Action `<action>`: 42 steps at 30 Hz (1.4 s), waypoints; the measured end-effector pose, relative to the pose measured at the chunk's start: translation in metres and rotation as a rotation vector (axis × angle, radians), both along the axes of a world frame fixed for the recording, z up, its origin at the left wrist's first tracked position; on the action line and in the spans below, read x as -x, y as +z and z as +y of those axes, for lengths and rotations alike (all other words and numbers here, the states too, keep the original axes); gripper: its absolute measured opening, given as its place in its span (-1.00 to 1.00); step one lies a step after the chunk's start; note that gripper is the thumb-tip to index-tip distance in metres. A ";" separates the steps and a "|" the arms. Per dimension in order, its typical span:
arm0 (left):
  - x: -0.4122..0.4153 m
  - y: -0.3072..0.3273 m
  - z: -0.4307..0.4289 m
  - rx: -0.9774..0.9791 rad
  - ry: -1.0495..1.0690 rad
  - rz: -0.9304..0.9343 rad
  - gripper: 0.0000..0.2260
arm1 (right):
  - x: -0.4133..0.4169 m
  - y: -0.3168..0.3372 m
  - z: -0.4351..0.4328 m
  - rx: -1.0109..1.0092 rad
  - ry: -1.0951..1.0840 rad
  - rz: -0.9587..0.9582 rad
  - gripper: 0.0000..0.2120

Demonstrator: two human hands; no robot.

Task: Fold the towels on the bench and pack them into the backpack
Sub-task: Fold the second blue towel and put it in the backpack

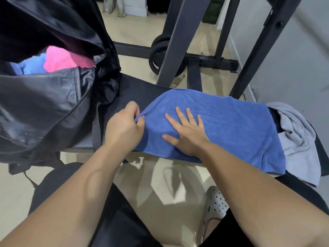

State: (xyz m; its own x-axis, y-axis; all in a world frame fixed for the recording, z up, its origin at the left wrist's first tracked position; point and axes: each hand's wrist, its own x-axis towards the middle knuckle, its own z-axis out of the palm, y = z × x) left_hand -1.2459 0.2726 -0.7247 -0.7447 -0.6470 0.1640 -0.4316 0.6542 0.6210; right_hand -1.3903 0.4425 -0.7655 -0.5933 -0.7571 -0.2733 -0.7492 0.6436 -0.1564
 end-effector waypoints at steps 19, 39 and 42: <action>-0.019 -0.019 0.035 0.306 -0.280 0.086 -0.67 | -0.011 0.044 -0.050 0.035 0.148 -0.019 -0.49; -0.027 -0.031 0.046 0.332 -0.273 -0.269 -0.41 | -0.009 0.067 -0.072 0.802 -0.442 -0.488 -0.76; -0.022 -0.032 0.050 0.388 -0.257 -0.274 -0.60 | 0.003 0.079 -0.075 0.905 -0.590 -0.632 -0.78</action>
State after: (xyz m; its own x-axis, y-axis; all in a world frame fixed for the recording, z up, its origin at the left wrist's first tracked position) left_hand -1.2242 0.3225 -0.7564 -0.9202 -0.3683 0.1324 -0.3392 0.9193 0.1996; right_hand -1.3936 0.3676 -0.6864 -0.8605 -0.4854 -0.1544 -0.0162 0.3290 -0.9442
